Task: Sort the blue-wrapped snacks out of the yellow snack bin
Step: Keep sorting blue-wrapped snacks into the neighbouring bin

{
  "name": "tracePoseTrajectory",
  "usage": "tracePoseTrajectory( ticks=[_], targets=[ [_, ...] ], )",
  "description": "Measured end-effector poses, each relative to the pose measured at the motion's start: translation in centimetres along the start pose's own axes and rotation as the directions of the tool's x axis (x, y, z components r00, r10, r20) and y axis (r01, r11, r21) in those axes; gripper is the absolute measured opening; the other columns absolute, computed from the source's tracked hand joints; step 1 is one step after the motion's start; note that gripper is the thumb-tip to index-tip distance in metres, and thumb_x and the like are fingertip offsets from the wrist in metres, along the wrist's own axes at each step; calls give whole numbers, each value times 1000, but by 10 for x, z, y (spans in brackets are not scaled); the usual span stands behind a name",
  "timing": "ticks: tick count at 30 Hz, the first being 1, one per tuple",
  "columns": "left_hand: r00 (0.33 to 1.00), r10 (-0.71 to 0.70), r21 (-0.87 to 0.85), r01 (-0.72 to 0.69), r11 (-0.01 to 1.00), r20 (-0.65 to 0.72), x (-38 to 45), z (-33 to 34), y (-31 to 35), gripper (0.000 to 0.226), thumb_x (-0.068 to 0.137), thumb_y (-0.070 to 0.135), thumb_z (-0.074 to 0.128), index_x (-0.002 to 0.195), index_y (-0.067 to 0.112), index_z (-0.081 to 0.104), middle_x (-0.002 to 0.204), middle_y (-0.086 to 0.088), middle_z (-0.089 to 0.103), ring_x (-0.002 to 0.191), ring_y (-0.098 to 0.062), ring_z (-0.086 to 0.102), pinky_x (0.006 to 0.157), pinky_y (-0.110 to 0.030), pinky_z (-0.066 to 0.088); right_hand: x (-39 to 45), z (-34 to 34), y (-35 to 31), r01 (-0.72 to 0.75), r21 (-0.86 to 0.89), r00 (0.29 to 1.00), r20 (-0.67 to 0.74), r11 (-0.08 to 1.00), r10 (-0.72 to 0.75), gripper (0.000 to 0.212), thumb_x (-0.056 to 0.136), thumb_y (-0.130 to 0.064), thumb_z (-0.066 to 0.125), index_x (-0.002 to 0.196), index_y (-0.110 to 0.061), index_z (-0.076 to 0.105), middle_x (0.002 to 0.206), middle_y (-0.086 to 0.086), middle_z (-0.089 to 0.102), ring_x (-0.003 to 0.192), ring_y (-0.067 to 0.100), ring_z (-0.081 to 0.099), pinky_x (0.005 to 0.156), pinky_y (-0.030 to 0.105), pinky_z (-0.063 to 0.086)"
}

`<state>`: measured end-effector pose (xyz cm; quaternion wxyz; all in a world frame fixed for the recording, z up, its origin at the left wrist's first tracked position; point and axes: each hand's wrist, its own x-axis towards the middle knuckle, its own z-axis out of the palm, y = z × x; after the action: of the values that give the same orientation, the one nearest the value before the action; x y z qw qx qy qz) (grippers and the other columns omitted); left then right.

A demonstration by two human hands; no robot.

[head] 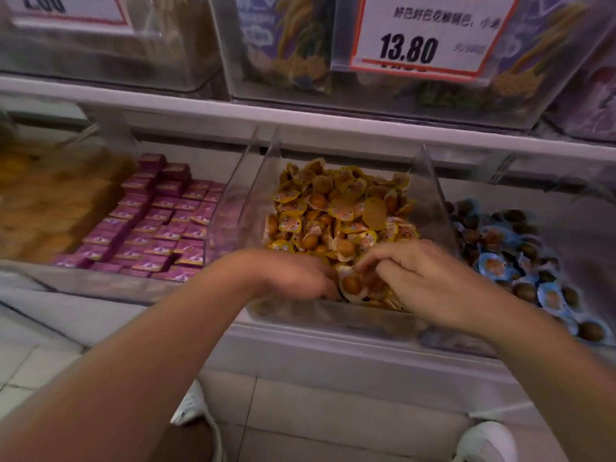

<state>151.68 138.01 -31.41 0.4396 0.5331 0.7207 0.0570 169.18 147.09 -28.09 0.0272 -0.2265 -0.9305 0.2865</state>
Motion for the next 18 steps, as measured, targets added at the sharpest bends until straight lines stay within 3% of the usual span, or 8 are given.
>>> tracePoseTrajectory(
  ticks=[2,7,11,14,18],
  targets=[
    [1000,13,-123,-13,992,0,-1,0,-3,30,96,30,56,124,27,66,126,7,64,115,-13,58,102,-35,48,5,1,2,-41,149,997,-52,988,49,33,93,-30,41,95,-42,72,90,-10,75,76,9,68,73,43,57],
    [996,93,-147,-90,985,11,3,2,-1,24,94,39,62,115,27,65,115,6,65,112,-16,60,101,-40,49,19,16,7,-63,387,979,-155,920,132,34,79,-26,43,80,-36,76,86,-12,75,88,4,70,88,42,56],
    [995,79,-64,-83,995,-53,9,4,0,32,85,57,67,89,25,65,87,6,62,85,-15,60,76,-29,50,27,30,10,-73,381,975,-168,922,147,35,78,-25,44,80,-41,75,85,-19,74,86,3,70,82,35,57],
    [990,118,-79,-124,989,-80,7,1,-3,26,86,49,71,87,24,67,79,8,60,77,-9,55,66,-24,43,32,37,15,-56,435,966,-205,899,159,36,80,-20,46,73,-40,74,82,-18,74,82,3,70,74,25,56],
    [971,166,-248,-205,947,-169,1,-4,-9,11,91,26,71,87,16,67,78,-2,63,62,-10,56,58,-22,46,33,36,20,-31,511,954,-241,859,178,44,93,0,47,76,-30,75,80,-8,76,78,7,72,66,17,54]
  ],
)
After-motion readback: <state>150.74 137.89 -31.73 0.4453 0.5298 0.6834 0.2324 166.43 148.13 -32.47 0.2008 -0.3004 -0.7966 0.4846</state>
